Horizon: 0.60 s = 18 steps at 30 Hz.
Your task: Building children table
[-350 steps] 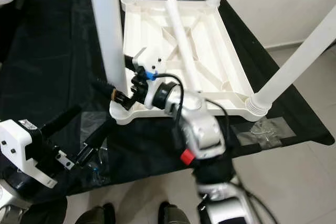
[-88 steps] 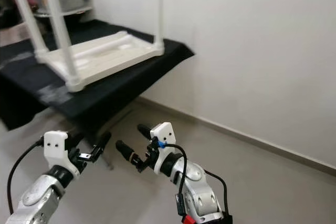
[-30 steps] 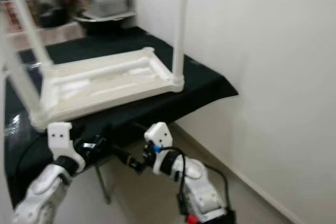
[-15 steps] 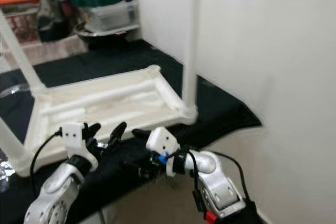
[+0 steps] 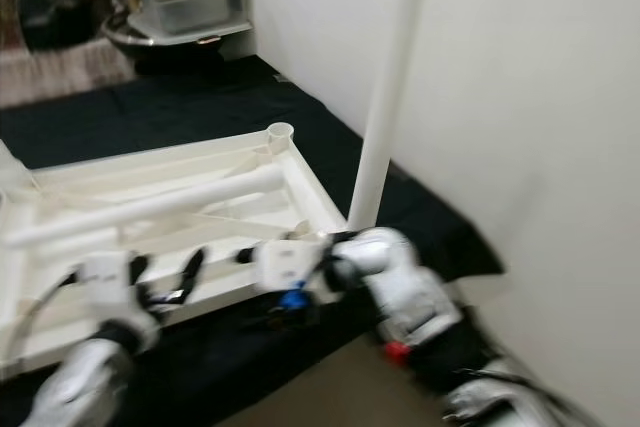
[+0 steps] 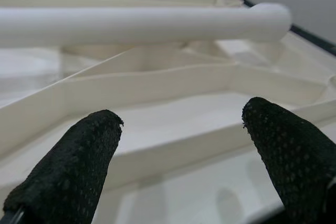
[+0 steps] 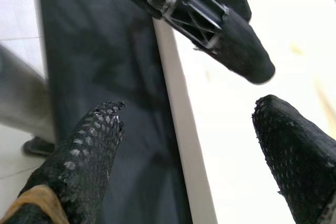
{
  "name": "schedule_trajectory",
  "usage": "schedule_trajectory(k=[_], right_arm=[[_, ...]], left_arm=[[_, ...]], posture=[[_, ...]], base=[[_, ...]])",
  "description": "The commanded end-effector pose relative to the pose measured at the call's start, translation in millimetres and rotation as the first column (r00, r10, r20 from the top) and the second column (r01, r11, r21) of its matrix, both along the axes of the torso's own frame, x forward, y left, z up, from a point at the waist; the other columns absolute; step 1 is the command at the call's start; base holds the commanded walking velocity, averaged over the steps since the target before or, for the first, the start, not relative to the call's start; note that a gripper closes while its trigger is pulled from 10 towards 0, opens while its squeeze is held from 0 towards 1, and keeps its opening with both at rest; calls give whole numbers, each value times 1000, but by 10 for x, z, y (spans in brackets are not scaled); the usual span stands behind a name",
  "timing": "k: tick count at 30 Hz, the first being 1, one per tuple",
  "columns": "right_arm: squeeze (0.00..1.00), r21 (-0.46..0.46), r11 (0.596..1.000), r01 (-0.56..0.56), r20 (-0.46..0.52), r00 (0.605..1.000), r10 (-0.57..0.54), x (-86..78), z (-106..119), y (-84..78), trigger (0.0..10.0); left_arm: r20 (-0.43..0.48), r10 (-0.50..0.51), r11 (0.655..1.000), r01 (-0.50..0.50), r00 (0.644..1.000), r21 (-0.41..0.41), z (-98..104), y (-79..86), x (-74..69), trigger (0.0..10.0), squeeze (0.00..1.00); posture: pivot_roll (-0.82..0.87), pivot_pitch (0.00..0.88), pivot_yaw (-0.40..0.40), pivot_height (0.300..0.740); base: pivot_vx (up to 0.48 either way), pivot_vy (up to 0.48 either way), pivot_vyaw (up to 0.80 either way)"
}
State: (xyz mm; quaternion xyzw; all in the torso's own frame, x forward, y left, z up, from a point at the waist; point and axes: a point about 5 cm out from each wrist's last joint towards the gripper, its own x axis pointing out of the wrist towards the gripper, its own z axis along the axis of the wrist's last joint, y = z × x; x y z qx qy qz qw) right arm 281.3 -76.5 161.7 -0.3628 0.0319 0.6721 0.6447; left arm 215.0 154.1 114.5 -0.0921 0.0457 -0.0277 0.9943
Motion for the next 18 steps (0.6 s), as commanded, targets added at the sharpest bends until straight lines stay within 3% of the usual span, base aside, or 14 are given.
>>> schedule_trajectory(k=[1, 7, 9, 13, 16, 18], right_arm=[[0, -30, 1000, 6, -8, 1000, -6, 2, -53, -48, 10000], [0, -110, 993, 39, 62, 998, -33, 180, -27, 49, 10000], [0, -130, 982, 134, 92, 988, -123, 311, -21, 52, 10000], [0, -169, 953, 252, 48, 968, -247, 458, -44, 9, 10000], [0, -169, 953, 252, 48, 968, -247, 458, -44, 9, 10000], [0, -239, 943, 233, 20, 972, -235, 471, -78, -94, 10000]], left_arm=[[13, -6, 1000, 6, 1000, 9, 46, -18, 1, 10000, 0], [-1, 1, 998, -1, 1000, 62, 62, -27, -74, 10000, 0], [-7, -9, 997, 9, 1000, 83, 86, -37, -108, 10000, 0], [-80, 41, 991, -31, 996, 128, 60, 38, -244, 10000, 0], [-80, 41, 991, -31, 996, 128, 60, 38, -244, 10000, 0], [-122, 101, 986, -83, 987, 146, 25, 123, -313, 10000, 0]], posture=[[71, 35, -26, 740], [84, 48, -34, 740], [94, 58, -30, 740], [104, 62, -28, 740], [104, 62, -28, 740], [115, 65, -28, 740]], base=[[0, 0, 0], [0, 0, 0], [0, 0, 0], [0, 0, 0], [0, 0, 0], [0, 0, 0]])
